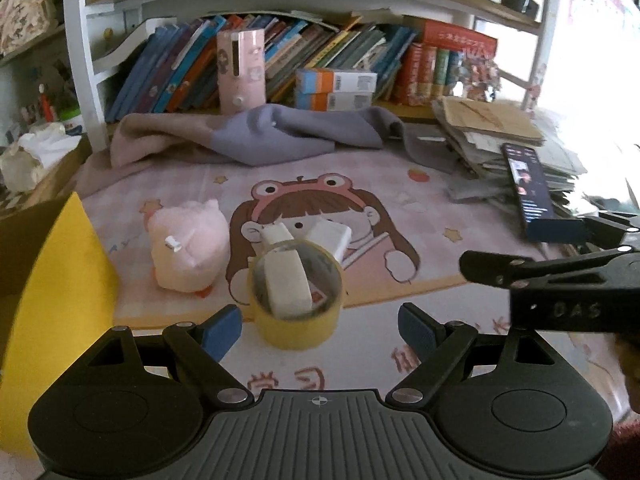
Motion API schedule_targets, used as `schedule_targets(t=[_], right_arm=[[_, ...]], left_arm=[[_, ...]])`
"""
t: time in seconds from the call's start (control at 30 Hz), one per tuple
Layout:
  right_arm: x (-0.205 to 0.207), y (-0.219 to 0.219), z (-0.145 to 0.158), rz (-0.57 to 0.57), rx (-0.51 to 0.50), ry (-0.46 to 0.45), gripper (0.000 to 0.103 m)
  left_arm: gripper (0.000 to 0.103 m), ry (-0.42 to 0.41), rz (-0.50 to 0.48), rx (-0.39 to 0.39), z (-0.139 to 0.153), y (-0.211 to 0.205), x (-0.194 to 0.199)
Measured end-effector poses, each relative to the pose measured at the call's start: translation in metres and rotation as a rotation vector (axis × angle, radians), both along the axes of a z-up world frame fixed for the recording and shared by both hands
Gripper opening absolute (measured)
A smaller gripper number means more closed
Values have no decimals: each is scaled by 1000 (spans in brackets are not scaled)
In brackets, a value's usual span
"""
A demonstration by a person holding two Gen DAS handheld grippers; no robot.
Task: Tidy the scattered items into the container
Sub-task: 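Move the left gripper onto the yellow tape roll and close it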
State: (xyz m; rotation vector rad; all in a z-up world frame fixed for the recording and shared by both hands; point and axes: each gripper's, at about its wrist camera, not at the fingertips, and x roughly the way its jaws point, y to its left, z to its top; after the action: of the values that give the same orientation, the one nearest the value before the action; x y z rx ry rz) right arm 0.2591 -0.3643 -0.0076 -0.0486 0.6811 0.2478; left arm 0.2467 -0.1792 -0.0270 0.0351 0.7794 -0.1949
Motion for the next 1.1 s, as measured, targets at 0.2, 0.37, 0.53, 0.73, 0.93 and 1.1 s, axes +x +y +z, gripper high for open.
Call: schedule_targets(t=[0.2,0.37,0.53,0.73,0.93,1.1], right_arm=[[24,-10,-10,-2,58,44,85],[35,-13,-13,7,67,46,85],[45,-15,-18,8,81,67,85],[48,-15,-22,4,88,87,85],[47,-15,-22,7,80,75,85],[45,-14,-21,14,85,73,85]], left_arm=[[88,-3,-1,76,-19,-13,21],[88,5,19,82,-32,-16,39],[90,26,68,68,-43,-14,56],[90,65,89,88,-58,-16,72],[83,56,98,59,-56,-11,68],[82,-26,88,-6,-24,-5,45]])
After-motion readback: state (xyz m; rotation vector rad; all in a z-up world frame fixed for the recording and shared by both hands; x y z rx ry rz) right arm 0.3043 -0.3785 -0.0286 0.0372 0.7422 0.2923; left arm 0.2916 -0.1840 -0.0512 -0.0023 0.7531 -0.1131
